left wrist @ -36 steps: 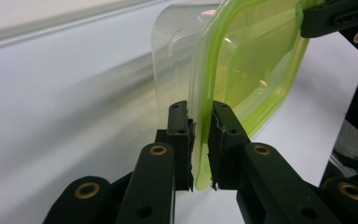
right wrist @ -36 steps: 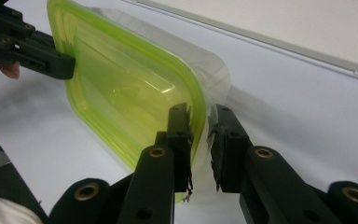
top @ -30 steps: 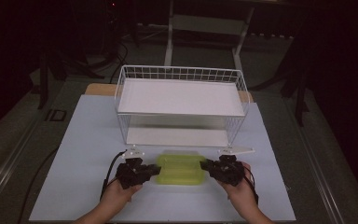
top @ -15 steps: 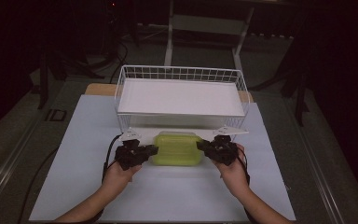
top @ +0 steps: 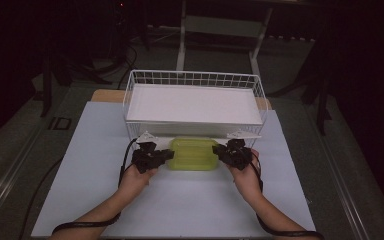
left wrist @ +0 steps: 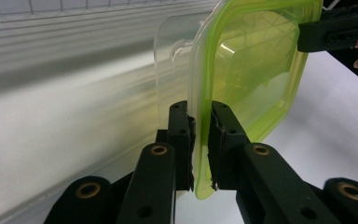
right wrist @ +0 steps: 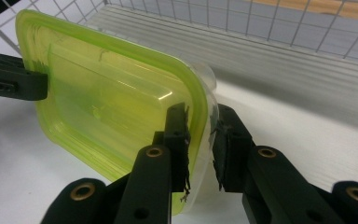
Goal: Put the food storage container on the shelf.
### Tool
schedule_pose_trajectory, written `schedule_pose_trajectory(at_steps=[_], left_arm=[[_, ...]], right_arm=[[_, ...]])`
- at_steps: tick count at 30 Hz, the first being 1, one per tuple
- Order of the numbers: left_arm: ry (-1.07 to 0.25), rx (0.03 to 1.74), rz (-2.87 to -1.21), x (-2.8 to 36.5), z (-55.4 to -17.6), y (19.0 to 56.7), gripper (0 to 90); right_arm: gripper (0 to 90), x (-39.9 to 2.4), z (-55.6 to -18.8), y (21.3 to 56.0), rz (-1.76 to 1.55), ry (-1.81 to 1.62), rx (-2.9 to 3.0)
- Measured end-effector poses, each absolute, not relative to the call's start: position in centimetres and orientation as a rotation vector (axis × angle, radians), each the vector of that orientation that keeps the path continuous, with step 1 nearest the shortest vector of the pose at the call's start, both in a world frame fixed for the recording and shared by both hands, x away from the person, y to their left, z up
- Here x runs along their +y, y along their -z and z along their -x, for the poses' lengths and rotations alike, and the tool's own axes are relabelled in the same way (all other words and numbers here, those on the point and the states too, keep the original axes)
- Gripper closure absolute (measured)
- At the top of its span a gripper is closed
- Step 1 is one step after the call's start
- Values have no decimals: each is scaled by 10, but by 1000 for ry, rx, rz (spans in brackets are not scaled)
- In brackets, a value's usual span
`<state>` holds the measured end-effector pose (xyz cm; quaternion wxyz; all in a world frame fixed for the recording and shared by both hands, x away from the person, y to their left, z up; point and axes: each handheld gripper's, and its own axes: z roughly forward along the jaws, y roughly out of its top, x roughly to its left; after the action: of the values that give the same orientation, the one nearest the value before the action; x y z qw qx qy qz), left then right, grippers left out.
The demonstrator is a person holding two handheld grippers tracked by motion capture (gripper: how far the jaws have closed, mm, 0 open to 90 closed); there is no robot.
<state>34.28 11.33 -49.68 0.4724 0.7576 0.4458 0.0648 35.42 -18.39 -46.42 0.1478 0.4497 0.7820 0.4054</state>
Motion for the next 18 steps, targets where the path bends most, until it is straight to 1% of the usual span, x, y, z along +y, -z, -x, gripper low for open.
schedule_pose_trajectory(at_steps=[9, 18], left_arm=[[-129, 1115, -1823, 113, -352, 503, 805], [-143, 1128, -1808, 112, -358, 504, 785]], right_arm=[[775, -183, -363, 471, -1309, -1157, 2217], [760, -181, -368, 473, -1298, -1165, 2187]])
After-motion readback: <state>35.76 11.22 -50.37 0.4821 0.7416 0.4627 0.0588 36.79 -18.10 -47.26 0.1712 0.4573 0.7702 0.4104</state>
